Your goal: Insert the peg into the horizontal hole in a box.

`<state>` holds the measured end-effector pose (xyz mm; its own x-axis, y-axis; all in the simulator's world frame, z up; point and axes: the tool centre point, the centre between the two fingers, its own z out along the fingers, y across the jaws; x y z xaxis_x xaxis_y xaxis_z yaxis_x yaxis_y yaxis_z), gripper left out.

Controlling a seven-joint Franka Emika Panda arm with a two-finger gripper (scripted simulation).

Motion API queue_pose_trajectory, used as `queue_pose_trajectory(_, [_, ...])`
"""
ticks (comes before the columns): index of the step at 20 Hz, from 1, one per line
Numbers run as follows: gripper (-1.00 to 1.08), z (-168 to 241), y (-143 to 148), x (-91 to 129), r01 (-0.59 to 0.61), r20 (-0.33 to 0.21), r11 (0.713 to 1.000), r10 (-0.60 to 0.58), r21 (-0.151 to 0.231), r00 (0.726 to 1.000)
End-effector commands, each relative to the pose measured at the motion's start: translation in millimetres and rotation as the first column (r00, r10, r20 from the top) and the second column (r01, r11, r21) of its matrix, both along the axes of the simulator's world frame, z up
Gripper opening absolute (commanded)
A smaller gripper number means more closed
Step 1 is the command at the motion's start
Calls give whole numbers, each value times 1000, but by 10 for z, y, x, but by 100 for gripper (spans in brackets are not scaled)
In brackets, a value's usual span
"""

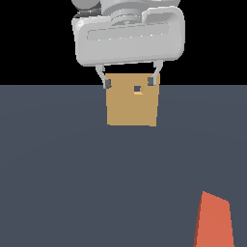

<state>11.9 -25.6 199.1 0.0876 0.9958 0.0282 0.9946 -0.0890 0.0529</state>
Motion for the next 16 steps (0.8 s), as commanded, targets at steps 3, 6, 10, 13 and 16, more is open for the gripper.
queue_pose_trajectory(3, [100,-7,-12,5,3,0,1000,-3,0,1000])
queue_pose_trajectory(6, [100,-42,-79,32,16,-2,1000,-16,-1,1000])
queue_pose_trajectory(10, [100,-137,-257,99,53,-6,999,-53,-2,999])
queue_pose_trajectory(13, [100,-245,-463,166,94,-11,996,-94,-4,996])
queue_pose_trajectory(16, [100,-383,-731,240,147,-16,989,-147,-6,989])
